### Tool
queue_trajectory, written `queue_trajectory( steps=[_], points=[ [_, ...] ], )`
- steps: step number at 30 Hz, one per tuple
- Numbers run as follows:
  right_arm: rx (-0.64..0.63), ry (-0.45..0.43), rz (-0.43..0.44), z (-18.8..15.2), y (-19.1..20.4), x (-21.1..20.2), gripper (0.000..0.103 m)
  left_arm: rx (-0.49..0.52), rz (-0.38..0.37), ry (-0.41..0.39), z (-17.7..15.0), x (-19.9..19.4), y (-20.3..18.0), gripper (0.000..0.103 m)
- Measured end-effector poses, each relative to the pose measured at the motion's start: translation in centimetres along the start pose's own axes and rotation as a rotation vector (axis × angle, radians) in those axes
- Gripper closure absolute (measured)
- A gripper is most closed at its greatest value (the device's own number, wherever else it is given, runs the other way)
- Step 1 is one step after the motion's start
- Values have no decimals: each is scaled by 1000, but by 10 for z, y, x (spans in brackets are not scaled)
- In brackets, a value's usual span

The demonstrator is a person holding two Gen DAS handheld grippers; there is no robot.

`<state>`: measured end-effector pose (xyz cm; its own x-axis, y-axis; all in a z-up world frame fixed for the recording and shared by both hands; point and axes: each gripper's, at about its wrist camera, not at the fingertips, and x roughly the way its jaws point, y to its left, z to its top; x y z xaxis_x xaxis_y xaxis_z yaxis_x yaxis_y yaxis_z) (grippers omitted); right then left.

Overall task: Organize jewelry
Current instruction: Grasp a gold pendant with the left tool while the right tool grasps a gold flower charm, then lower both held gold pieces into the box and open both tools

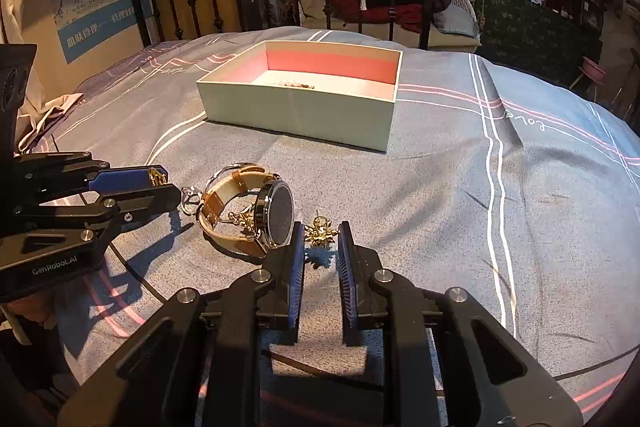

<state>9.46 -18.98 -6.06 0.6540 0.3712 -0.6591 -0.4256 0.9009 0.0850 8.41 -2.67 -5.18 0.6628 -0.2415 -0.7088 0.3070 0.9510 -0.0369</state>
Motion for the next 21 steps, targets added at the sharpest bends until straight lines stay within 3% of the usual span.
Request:
queue_trajectory(
  steps=[10, 21],
  points=[
    [-24, -103, 20, 42, 4, -12, 85, -86, 23, -55, 42, -5, 22, 80],
    [-3, -200, -2, 111, -5, 14, 85, -143, 73, -112, 105, 10, 47, 80]
  ],
)
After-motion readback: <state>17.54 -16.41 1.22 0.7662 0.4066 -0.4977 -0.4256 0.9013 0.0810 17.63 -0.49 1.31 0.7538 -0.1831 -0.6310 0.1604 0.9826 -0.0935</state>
